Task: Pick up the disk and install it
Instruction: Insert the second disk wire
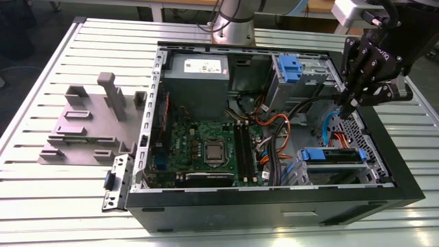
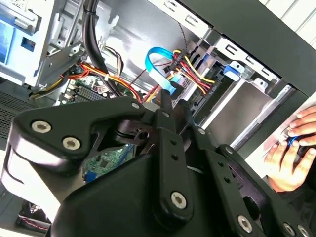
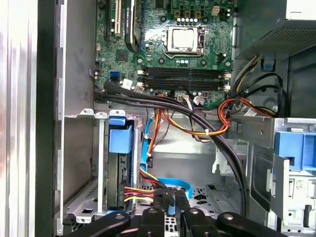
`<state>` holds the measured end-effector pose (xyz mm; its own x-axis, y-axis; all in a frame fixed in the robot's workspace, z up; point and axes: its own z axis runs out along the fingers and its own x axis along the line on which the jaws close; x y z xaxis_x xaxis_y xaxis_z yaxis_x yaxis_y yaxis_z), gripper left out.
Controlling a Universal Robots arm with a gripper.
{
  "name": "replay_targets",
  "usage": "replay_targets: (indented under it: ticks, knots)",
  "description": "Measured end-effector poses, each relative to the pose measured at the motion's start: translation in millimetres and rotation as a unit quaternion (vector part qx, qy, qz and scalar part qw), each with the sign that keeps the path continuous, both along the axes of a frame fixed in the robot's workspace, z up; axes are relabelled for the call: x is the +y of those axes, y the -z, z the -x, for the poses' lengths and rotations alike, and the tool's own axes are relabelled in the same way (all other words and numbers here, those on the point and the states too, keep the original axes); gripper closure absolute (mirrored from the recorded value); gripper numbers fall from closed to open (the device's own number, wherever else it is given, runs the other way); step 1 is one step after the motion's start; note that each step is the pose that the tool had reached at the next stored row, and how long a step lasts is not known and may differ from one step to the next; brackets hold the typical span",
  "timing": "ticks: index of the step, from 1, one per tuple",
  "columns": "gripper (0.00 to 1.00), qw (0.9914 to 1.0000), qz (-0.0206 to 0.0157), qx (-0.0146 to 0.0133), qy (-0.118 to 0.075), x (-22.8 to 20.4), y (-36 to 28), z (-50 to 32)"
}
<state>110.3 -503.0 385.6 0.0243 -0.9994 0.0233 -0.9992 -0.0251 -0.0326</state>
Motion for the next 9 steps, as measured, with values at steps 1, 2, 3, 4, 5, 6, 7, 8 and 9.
replay_targets:
  ticks: [1,2,3,4,5,6,7,8,9]
  knots:
    - [0.76,1.0,0.0,0.0,0.0,0.9,0.1,0.0]
    - [0.76,1.0,0.0001,0.0,0.0,2.0,0.2,0.0]
    - [0.76,1.0,0.0001,0.0,0.0,3.2,0.3,-0.1]
    - [0.76,1.0,0.0002,0.0,0.0,4.3,0.5,-0.1]
    - [0.76,1.0,0.0004,0.0,0.0,5.3,0.6,-0.1]
    - [0.75,1.0,0.0008,0.0,0.0,6.1,0.8,-0.2]
    - [0.69,1.0,0.0015,0.0,0.0,6.8,1.0,-0.3]
    - [0.69,1.0,0.0027,0.0,0.0,7.4,1.3,-0.3]
    - [0.63,0.99999,0.004,0.0,0.0,7.8,1.7,-0.4]
